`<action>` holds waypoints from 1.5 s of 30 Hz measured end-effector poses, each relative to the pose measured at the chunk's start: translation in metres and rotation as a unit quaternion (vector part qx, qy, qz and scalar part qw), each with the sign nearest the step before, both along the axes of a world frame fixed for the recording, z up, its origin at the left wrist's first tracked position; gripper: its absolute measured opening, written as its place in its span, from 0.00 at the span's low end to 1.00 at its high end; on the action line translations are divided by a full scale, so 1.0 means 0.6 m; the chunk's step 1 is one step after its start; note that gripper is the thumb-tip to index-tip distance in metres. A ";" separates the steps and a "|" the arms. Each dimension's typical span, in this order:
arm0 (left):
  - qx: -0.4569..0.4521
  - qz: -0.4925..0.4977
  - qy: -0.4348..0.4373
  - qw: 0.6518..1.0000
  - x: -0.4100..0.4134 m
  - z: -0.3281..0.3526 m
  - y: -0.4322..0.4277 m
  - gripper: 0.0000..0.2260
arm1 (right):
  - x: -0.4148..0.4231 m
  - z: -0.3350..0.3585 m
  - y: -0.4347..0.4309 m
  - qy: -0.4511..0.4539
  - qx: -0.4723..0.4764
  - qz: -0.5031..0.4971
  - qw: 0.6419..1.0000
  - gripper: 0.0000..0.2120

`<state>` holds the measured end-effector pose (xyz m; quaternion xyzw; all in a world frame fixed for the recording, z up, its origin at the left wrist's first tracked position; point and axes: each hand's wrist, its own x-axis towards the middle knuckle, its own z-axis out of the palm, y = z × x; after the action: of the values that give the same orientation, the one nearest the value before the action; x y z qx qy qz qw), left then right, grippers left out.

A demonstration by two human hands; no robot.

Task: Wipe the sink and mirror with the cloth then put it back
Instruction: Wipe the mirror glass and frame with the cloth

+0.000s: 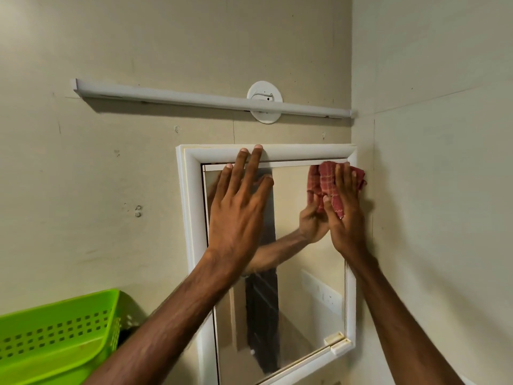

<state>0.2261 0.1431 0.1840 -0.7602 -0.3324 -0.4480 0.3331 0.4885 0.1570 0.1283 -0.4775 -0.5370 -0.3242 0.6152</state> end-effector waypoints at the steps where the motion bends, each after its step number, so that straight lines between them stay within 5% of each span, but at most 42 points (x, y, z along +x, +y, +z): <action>1: -0.001 -0.001 0.000 1.000 0.000 0.000 0.001 0.29 | -0.002 -0.011 0.001 0.009 0.001 -0.002 1.000 0.30; 6: -0.005 -0.011 -0.006 1.000 -0.001 0.001 -0.003 0.29 | -0.013 -0.061 -0.006 0.034 -0.013 0.028 0.999 0.32; 13: -0.003 -0.020 -0.009 1.000 -0.001 0.002 -0.001 0.28 | 0.002 0.032 0.004 0.020 0.016 0.044 0.999 0.31; 20: 0.001 -0.026 -0.014 1.000 0.002 0.000 0.006 0.28 | -0.008 -0.068 0.005 0.059 0.005 0.044 0.997 0.30; 28: 0.010 -0.041 -0.018 0.999 0.002 -0.004 0.007 0.28 | 0.001 0.008 0.006 0.053 0.013 0.045 0.997 0.28; 36: -0.004 -0.093 -0.018 0.996 -0.018 0.004 0.011 0.25 | -0.015 -0.101 -0.006 0.075 -0.003 0.043 0.996 0.32; 45: 0.046 -0.171 -0.120 0.977 -0.135 -0.041 0.012 0.26 | -0.093 -0.097 -0.016 0.125 -0.022 0.065 0.990 0.30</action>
<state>0.1453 0.1505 0.1591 -0.7299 -0.2145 -0.6014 0.2440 0.4324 0.1473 0.0701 -0.4919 -0.4925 -0.2097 0.6866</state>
